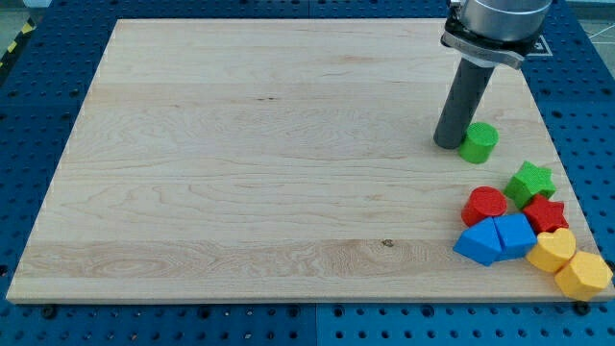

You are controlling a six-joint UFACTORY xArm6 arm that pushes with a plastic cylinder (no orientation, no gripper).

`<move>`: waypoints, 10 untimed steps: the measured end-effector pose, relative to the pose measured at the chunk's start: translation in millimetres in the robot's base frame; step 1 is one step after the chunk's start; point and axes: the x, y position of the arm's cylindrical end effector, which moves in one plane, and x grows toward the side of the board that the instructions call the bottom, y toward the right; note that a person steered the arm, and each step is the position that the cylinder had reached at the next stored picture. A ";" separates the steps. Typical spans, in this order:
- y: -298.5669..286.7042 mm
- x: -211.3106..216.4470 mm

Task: Move the green circle towards group of blocks

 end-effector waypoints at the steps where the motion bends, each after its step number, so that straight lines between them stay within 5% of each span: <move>1: 0.0 7.8; 4: 10.8 -18.1; 10: 19.1 14.8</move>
